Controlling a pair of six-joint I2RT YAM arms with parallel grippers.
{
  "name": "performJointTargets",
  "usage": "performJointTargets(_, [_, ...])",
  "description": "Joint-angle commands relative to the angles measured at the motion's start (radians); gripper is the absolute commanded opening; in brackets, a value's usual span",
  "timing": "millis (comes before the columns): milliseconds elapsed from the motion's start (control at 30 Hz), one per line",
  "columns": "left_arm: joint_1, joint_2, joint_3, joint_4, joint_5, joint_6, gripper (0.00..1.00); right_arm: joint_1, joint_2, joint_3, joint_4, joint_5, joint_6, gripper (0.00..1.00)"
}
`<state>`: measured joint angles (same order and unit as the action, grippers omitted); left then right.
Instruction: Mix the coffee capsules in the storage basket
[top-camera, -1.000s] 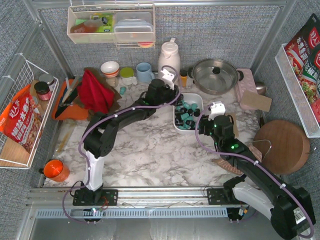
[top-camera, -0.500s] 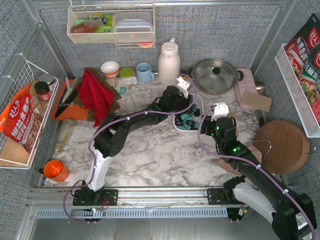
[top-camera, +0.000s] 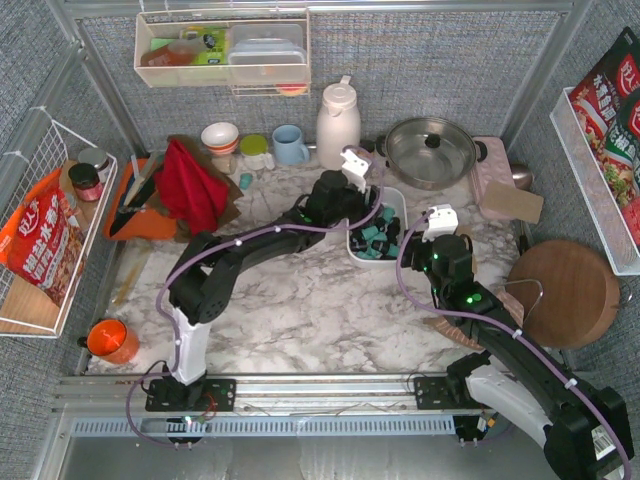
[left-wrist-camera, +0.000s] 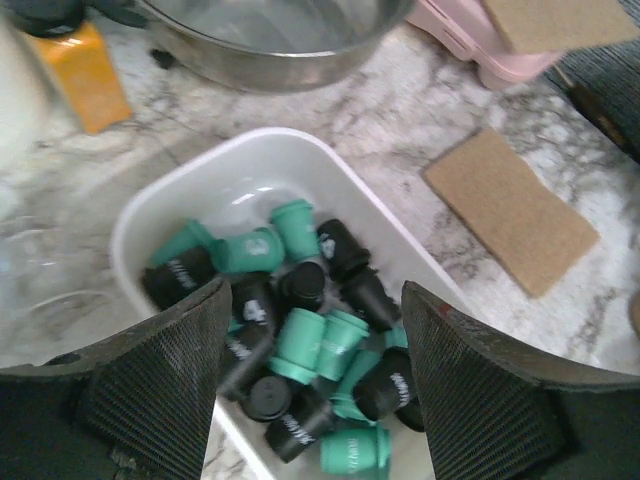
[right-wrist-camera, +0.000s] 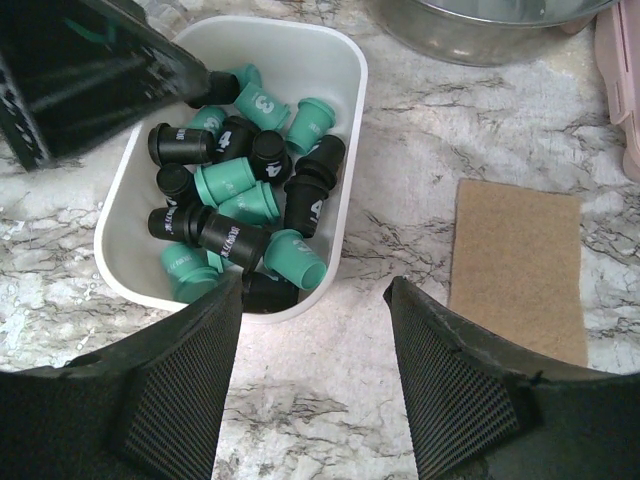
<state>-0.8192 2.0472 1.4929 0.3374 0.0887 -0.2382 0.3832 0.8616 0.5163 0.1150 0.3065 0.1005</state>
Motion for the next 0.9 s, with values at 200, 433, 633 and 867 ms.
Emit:
performJointTargets(200, [0.1,-0.101,-0.055,-0.06,-0.268,0.051,0.77,-0.002,0.002,-0.003,0.021,0.006,0.005,0.65])
performJointTargets(433, [0.256,-0.066,-0.049,-0.158,-0.328,0.093,0.76,-0.003,0.003,-0.003,0.021,0.006,0.002,0.65])
performJointTargets(633, [0.386,0.011,-0.027,-0.188,-0.279,0.153,0.75,-0.003,0.008,-0.003,0.024,0.006,-0.001,0.65])
performJointTargets(867, [0.497,0.085,0.009,-0.209,-0.21,0.138,0.73,-0.003,0.014,-0.002,0.024,0.006,-0.002,0.65])
